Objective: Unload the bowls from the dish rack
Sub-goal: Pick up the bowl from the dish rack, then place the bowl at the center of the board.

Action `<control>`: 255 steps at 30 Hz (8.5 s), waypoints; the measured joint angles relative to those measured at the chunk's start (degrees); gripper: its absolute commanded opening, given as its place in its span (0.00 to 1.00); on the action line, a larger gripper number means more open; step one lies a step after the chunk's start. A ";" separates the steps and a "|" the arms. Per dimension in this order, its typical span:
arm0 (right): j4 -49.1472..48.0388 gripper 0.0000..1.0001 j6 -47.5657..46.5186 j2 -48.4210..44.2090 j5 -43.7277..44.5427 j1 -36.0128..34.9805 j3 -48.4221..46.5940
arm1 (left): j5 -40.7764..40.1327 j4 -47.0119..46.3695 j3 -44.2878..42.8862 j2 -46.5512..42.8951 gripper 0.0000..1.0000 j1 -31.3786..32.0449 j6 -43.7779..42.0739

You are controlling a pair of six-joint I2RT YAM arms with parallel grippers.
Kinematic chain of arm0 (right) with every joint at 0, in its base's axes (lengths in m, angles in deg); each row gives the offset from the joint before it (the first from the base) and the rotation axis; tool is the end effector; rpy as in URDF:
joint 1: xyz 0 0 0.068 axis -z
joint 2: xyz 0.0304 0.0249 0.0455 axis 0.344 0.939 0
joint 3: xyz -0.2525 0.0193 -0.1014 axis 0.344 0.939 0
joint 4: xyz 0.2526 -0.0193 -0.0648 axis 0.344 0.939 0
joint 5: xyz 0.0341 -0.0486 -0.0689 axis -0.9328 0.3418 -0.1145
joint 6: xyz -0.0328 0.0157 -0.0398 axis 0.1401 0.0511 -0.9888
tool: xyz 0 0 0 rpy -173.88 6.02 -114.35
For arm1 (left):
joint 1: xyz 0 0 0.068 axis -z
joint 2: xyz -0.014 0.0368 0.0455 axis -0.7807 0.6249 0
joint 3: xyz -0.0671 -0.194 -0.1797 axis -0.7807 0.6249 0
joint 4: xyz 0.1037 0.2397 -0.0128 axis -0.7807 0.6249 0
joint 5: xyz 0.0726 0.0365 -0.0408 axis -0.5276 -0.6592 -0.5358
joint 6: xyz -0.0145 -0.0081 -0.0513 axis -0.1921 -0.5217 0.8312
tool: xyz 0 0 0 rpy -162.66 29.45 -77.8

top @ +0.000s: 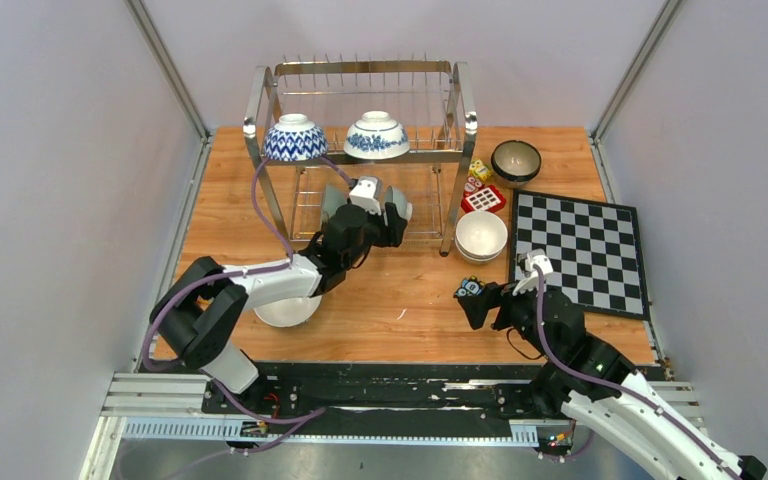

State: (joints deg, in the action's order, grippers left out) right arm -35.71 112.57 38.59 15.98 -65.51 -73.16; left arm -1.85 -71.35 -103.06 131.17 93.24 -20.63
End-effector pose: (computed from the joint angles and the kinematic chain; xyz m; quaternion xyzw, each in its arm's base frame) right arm 0.0818 0.0737 0.2465 -0.0657 0.7794 0.3099 0.5405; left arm 0.2533 -0.2174 0.2204 0.0680 0.7853 -0.2562 0.5595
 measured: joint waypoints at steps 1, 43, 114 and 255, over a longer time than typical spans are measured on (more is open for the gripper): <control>0.22 0.89 0.00 -0.50 0.00 0.00 0.02 | 0.09 -0.22 -0.85 0.94 0.62 -0.17 -0.11; 2.01 0.90 0.72 -1.84 0.04 0.00 0.20 | 11.30 -19.56 -1.62 13.68 0.00 -5.18 0.74; 3.76 0.89 2.97 -6.25 2.29 0.00 0.83 | 26.32 -43.82 23.30 -10.80 0.00 -11.52 31.10; 21.88 0.03 10.49 34.60 13.42 -22.14 -22.34 | -33.44 40.44 10.43 -42.47 1.00 46.97 15.74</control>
State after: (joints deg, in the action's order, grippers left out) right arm -13.83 123.06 73.19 29.40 -87.65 -95.50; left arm -35.29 -30.91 -92.63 88.71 140.21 -4.90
